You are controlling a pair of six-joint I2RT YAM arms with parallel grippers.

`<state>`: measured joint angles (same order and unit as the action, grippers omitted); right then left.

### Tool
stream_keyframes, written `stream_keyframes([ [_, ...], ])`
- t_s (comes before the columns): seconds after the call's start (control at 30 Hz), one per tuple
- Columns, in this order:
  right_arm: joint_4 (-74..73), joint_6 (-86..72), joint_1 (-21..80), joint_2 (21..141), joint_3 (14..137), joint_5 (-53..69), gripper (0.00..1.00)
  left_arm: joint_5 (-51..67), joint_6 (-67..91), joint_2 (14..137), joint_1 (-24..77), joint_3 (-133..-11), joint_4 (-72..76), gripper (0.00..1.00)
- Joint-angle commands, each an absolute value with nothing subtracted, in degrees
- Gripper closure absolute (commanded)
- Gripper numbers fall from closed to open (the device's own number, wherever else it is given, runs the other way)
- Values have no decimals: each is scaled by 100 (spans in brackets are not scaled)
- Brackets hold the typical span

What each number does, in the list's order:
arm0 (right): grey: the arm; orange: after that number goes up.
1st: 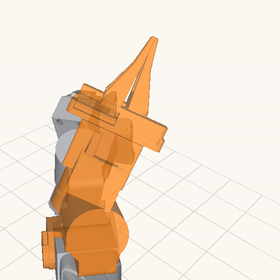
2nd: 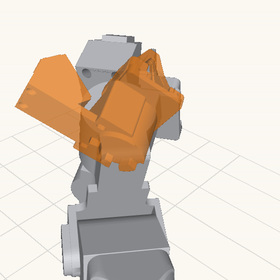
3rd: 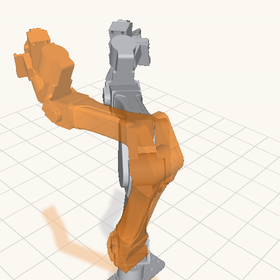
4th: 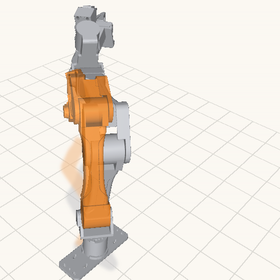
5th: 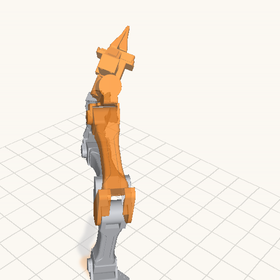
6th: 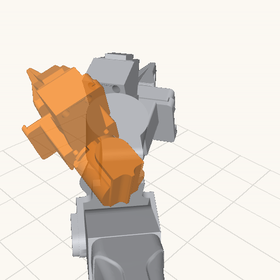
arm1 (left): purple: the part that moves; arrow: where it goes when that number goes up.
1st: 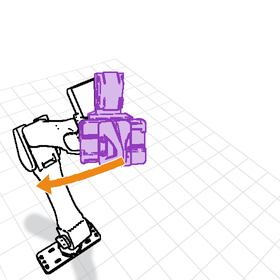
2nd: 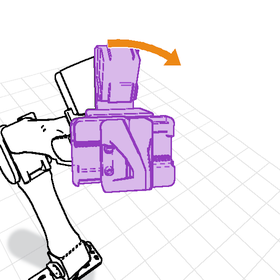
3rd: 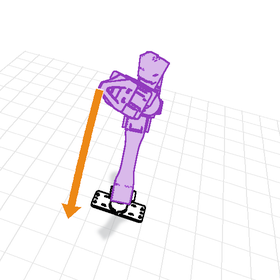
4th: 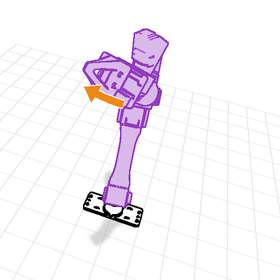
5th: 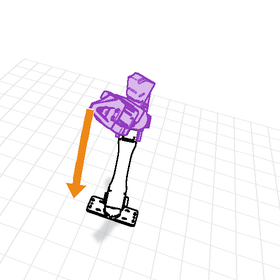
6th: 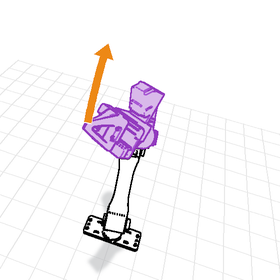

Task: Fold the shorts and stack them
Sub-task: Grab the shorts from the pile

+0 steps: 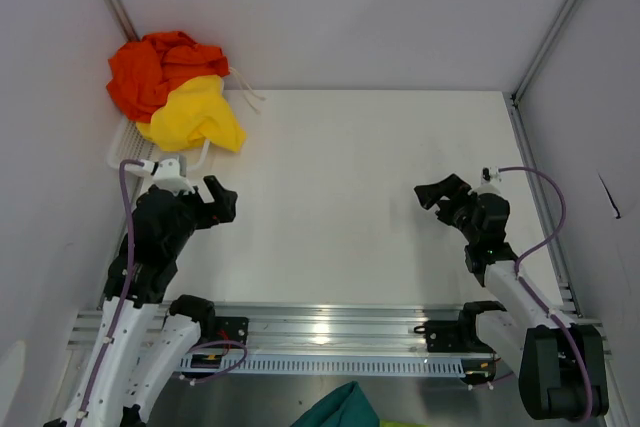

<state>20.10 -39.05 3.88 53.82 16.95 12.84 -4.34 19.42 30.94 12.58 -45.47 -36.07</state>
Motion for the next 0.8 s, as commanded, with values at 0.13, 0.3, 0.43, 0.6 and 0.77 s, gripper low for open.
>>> stream_keyframes([
  [0.13, 2118, -3903, 369, 5107, 1881, 906, 1, -746, 2056, 3409, 1204, -4667, -3612, 1],
  [0.3, 2048, -3622, 465, 5001, 1732, 686, 1, -415, 2732, 4393, 933, -5105, -3771, 1],
  [0.43, 1951, -3480, 668, 4887, 1626, 168, 1, 378, 3225, 5035, 63, -5640, -3499, 1],
  [0.6, 1978, -3481, 686, 4790, 1565, 114, 1, 553, 4015, 5868, -763, -6143, -3095, 1],
  [0.77, 1978, -3463, 738, 4702, 1556, 106, 1, 353, 4877, 6810, -1081, -6731, -2822, 1],
])
